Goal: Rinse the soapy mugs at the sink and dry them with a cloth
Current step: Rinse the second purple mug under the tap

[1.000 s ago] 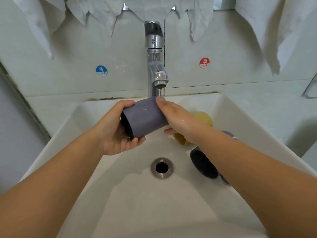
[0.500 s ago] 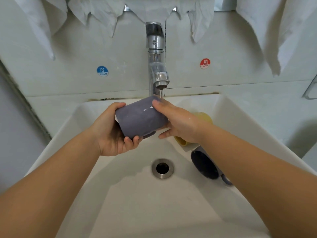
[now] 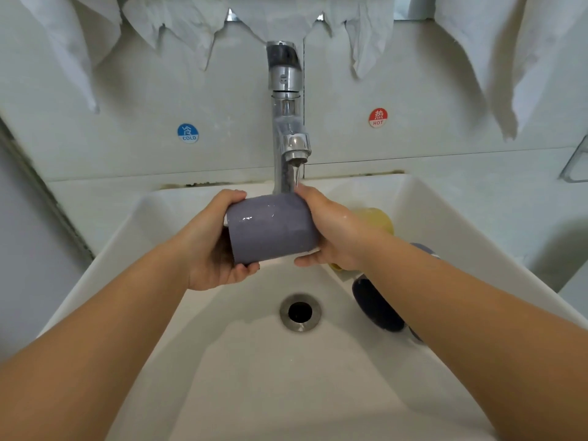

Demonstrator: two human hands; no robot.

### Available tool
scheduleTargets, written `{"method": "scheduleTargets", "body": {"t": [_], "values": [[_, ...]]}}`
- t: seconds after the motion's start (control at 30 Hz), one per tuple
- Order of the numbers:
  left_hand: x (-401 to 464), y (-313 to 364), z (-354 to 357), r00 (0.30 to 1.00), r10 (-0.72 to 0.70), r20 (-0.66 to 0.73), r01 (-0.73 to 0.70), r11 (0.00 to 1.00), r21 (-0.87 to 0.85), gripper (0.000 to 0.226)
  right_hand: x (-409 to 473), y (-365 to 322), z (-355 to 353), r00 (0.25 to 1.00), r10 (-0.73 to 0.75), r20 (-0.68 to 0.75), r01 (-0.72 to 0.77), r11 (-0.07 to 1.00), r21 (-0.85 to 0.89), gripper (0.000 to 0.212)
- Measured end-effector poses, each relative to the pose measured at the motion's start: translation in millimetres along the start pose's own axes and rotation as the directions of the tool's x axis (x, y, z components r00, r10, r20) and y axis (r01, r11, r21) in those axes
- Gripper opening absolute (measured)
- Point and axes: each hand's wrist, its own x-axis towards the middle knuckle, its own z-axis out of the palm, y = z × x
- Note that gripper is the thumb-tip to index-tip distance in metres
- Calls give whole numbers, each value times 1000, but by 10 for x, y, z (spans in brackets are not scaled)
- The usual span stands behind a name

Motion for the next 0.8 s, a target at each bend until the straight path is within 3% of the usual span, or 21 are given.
{"method": "scheduleTargets", "body": {"t": [0.13, 0.2, 0.27, 0.33, 0.47, 0.6, 0.8], "values": [[33, -33, 24, 984, 176, -32, -173, 981, 83, 38, -15, 42, -32, 994, -61, 86, 71, 991, -117, 59], [27, -28, 5, 978, 207, -12, -205, 975, 87, 32, -45, 49, 2, 992, -112, 59, 122, 968, -217, 60], [2, -5, -67, 982, 181, 58, -185, 980, 68, 29, -54, 57, 34, 980, -201, 17, 197, 936, -291, 56], [-4, 12, -154, 984, 132, 123, -139, 989, 53, 40, -45, 84, 65, 950, -309, 36, 303, 893, -332, 57], [43, -11, -141, 998, -4, 70, 7, 999, -40, 52, -22, 140, 139, 877, -460, 139, 476, 791, -384, 79], [144, -74, -90, 999, 44, -6, -44, 981, -189, 45, -43, 30, 84, 955, -285, 82, 294, 946, -136, 45], [203, -173, 47, 995, 100, 31, -90, 966, -241, 47, 39, 17, 94, 989, -148, -19, 149, 988, 44, 33]]}}
